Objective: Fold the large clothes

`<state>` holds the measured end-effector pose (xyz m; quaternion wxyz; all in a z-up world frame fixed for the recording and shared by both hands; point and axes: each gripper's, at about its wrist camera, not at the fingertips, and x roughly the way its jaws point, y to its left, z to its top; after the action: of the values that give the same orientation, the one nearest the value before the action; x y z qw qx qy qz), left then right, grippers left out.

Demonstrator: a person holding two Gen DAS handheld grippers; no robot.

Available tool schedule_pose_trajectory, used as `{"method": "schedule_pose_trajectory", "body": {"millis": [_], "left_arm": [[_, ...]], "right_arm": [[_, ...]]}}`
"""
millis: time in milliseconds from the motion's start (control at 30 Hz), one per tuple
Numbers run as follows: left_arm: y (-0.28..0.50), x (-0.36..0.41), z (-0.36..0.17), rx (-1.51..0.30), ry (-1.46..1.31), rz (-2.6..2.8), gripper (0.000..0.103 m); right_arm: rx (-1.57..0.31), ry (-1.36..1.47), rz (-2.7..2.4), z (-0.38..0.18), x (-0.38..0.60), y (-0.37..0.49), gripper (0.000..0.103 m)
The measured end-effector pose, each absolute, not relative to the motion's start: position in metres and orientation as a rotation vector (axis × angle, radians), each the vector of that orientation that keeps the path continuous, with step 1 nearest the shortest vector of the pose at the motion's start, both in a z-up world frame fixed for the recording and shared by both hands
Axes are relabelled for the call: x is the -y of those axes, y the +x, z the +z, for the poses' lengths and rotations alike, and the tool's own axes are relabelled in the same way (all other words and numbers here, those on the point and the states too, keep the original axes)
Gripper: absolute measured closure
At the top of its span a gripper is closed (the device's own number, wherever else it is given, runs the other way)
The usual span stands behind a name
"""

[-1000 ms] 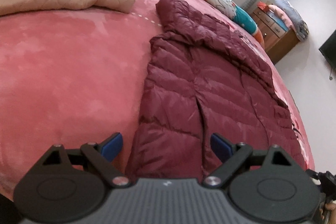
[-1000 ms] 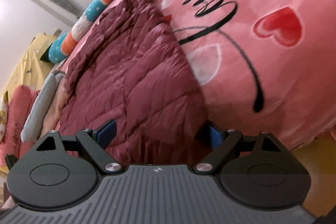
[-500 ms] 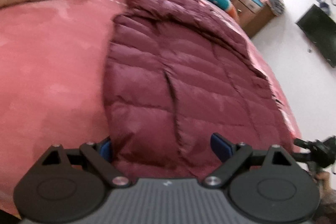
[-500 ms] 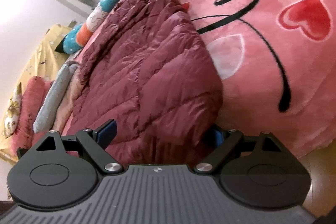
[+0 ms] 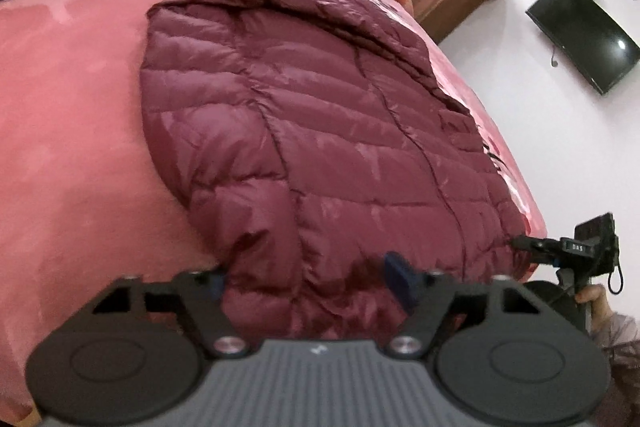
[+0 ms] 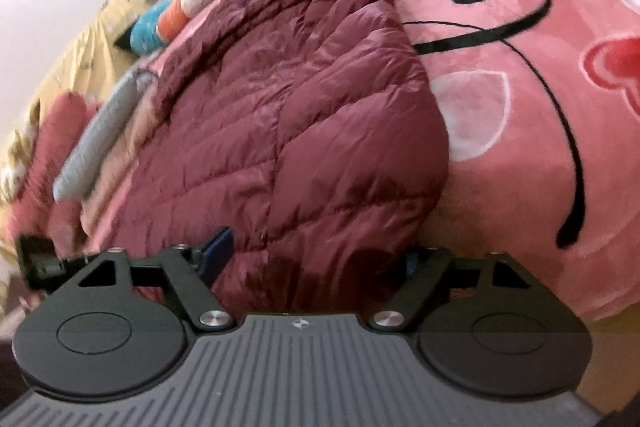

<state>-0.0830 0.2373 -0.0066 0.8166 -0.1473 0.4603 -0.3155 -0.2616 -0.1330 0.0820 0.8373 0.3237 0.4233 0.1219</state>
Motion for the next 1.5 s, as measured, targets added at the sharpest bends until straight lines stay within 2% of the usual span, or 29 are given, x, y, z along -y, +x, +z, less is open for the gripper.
{"method": "schedule_pose_trajectory", "body": {"millis": [33, 133, 233, 333, 533, 933, 1200, 1500], "left_arm": [[-0.083, -0.235, -0.007, -0.979, -0.31, -0.682, 0.05], [-0.081, -0.233, -0.007, -0.975, -0.31, -0.702, 0.066], [-0.078, -0.237, -0.002, -0.951, -0.367, -0.726, 0.077], [-0.073, -0.244, 0.004, -0.928, -0.46, -0.746, 0.081], [-0.062, -0.246, 0.02, -0.876, -0.611, -0.781, 0.084], [0.015, -0.239, 0.073, -0.726, -0.826, -0.779, 0.084], [0.11, -0.242, 0.087, -0.66, -0.885, -0.648, 0.084], [0.203, -0.241, 0.064, -0.7, -0.901, -0.446, 0.084]], "right_arm": [[-0.913, 0.651, 0.263, 0.084, 0.129, -0.26, 0.024], [-0.954, 0.563, 0.273, 0.088, 0.119, -0.254, 0.046], [-0.952, 0.518, 0.274, 0.096, 0.11, -0.247, 0.059], [-0.919, 0.5, 0.308, 0.108, 0.107, -0.241, 0.068], [-0.8, 0.606, 0.372, 0.129, 0.108, -0.227, 0.073], [-0.405, 0.918, 0.45, 0.163, 0.14, -0.169, 0.073], [-0.261, 0.953, 0.425, 0.168, 0.169, -0.084, 0.074], [-0.218, 0.919, 0.31, 0.152, 0.187, 0.005, 0.074]]}}
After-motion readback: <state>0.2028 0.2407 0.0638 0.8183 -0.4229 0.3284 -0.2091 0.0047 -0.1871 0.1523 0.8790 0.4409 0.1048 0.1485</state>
